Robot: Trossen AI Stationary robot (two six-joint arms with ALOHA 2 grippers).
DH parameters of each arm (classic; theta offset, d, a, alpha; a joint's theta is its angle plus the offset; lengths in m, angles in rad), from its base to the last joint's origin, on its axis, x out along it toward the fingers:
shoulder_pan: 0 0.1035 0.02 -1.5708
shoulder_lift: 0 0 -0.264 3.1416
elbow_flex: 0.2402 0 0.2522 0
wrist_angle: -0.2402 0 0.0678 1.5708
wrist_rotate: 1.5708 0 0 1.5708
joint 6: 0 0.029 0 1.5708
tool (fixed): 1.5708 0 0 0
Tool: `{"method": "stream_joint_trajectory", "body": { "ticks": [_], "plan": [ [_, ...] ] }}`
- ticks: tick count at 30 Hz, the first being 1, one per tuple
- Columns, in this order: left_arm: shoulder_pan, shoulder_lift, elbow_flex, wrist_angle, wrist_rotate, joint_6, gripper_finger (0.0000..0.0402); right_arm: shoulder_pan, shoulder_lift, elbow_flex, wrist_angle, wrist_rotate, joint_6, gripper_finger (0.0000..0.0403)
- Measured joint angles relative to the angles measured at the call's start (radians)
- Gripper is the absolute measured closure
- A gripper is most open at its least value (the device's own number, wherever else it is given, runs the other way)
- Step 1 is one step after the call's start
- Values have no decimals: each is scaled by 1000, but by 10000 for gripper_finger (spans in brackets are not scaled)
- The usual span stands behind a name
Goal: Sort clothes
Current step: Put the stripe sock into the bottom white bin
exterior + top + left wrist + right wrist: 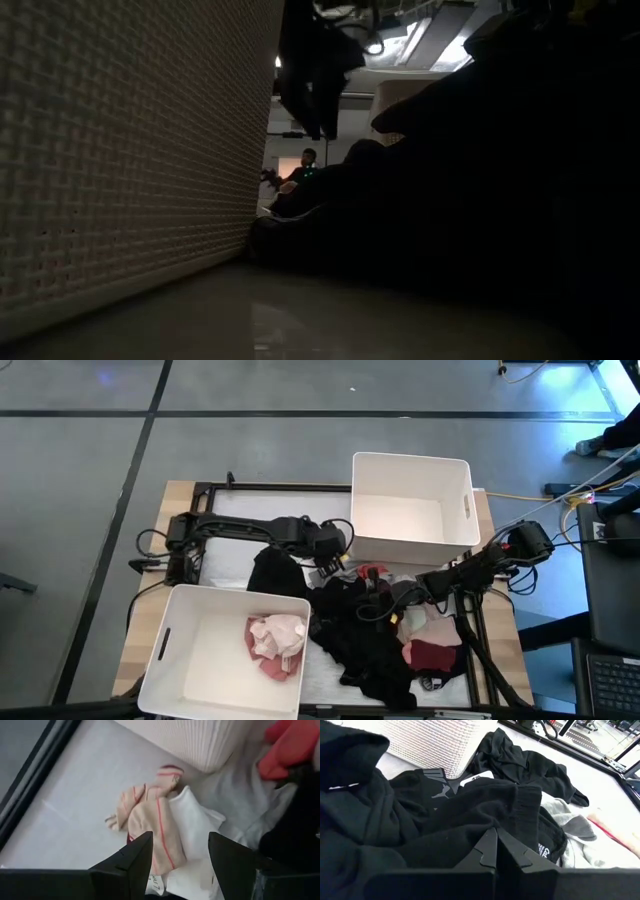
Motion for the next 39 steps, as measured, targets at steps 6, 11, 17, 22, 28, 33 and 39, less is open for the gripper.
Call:
{"method": "stream_joint_trajectory", "body": {
  "ticks": [6,11,17,22,28,33,39],
  "plan": [
    [16,56,0,-8,0,3,219,0,0,0,0,0,0,397],
    [30,92,0,-19,1,3,219,0,0,0,-3,0,0,397],
    [56,119,0,-45,59,-2,219,0,0,0,-6,-1,0,397],
    [68,118,0,-43,60,-6,219,0,0,0,-7,-1,0,397],
    [89,118,-34,-24,88,-17,219,0,0,0,-8,-1,0,397],
    [94,118,-73,1,90,4,220,0,0,0,-9,-1,0,397],
    [91,118,-76,38,90,60,272,0,0,0,-9,-1,0,397]
  ]
}}
